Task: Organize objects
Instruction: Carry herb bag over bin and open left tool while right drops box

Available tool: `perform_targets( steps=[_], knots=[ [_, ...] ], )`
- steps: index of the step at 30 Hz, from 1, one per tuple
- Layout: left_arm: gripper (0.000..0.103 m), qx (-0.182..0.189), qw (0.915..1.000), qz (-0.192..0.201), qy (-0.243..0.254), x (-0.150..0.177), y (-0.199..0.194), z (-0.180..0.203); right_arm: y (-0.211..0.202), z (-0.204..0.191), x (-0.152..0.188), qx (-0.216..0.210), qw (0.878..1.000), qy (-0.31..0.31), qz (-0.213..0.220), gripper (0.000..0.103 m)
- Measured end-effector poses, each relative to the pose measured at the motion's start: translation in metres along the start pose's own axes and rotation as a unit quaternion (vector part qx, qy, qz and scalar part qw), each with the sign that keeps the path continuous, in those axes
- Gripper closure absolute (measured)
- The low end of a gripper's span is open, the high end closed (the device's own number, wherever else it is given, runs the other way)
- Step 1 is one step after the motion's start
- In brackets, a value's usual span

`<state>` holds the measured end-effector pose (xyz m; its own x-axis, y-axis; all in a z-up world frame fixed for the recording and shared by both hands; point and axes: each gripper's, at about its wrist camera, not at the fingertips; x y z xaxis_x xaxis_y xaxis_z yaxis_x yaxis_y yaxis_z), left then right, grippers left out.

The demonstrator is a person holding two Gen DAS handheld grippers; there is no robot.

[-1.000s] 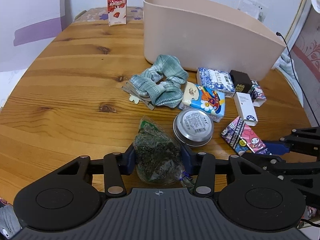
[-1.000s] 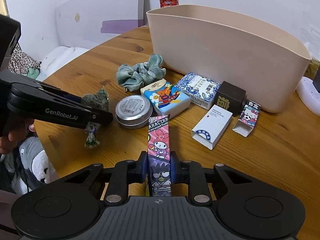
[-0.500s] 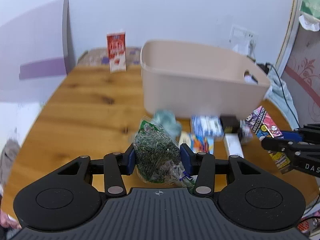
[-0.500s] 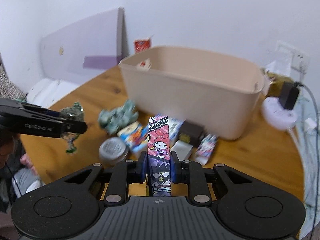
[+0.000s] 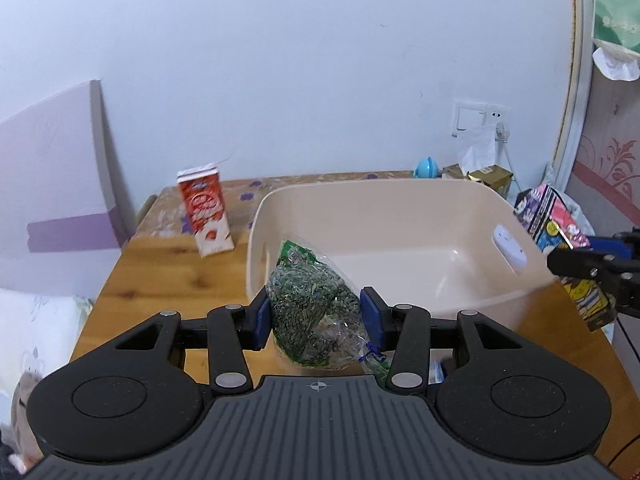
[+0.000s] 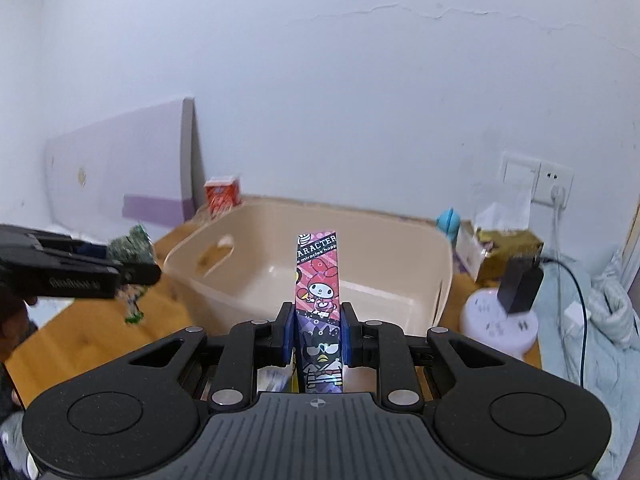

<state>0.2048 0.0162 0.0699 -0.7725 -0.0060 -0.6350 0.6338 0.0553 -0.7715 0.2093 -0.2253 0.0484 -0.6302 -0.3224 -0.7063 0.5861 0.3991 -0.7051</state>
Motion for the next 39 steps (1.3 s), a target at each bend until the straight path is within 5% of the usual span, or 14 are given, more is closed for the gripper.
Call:
perform_targets(
  steps=[10, 25, 31, 39],
  knots=[
    [0.056, 0.005, 0.9993, -0.019, 0.031, -0.042, 0.061, 0.027, 0.038, 0.016, -0.048, 0.026, 1.000, 0.003, -0.007, 0.082],
    [0.048, 0.026, 0.9911, -0.129, 0.018, -0.048, 0.135, 0.026, 0.134, 0.021, -0.049, 0.042, 0.991, -0.022, -0.128, 0.082],
    [0.023, 0.010, 0.9945, -0.098, 0.035, -0.044, 0.115, 0.029, 0.125, 0.020, -0.044, 0.045, 0.992, -0.012, -0.121, 0.048],
    [0.014, 0.005, 0.9978, -0.054, 0.039, -0.033, 0.061, 0.016, 0.070, 0.008, -0.038, 0.061, 0.996, -0.012, -0.058, 0.012]
  ],
)
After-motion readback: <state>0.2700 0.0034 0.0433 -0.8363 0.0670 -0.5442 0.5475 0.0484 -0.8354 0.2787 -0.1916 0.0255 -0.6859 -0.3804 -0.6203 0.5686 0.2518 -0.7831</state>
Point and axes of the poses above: each gripper's, at about its wrist camera, not at the fingertips, and y roughly the way its jaws point, z to its right, x to its underside, and after that the axes turned 15 degrees about -z, right-handed
